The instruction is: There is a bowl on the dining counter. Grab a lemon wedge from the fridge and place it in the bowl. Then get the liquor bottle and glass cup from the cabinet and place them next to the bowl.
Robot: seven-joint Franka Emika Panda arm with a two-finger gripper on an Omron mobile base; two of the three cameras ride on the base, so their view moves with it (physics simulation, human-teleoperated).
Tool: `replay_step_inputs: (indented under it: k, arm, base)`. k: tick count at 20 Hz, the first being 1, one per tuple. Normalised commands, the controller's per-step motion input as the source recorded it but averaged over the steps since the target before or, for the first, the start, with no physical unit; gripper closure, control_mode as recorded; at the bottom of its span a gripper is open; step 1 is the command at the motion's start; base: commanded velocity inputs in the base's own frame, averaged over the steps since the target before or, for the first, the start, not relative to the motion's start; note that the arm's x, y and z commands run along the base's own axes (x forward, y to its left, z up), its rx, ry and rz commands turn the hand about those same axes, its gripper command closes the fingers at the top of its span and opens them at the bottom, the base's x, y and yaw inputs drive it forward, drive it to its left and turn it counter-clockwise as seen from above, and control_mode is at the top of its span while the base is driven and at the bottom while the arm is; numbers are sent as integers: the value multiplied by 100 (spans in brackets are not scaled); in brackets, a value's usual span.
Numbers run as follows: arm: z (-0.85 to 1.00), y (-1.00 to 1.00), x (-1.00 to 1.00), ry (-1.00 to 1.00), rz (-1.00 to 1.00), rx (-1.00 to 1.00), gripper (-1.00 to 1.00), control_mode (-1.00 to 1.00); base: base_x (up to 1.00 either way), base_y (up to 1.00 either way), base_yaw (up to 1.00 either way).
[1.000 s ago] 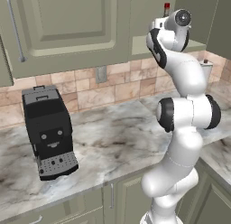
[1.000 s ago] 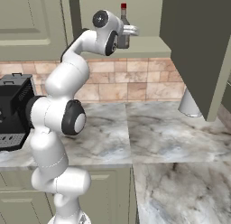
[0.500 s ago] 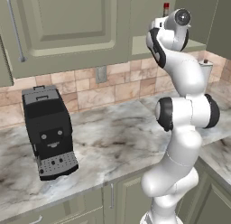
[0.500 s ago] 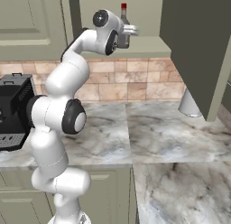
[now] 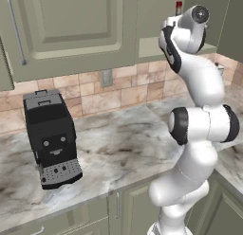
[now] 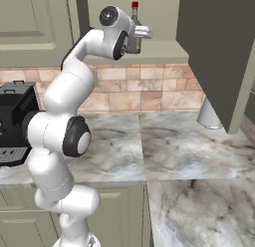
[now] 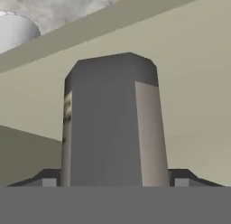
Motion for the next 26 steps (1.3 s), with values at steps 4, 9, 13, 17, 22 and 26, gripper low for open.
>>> replay_step_inputs:
  k: [4, 9, 13, 17, 22, 26]
  arm:
    - [-16, 0, -100, -1, 10, 0, 100, -100]
    - [-5, 0, -100, -3, 17, -1, 100, -100]
    - [39, 0, -100, -14, 18, 0, 100, -100]
    - [41, 1, -100, -5, 18, 0, 100, -100]
    - [0, 18, -100, 0, 20, -6, 100, -100]
    - [-28, 6, -100, -2, 20, -1, 100, -100]
  base:
    - [0, 0, 0]
    - [0, 0, 0]
    - [0, 0, 0]
    - [0, 0, 0]
    - [0, 0, 0]
    - [0, 0, 0]
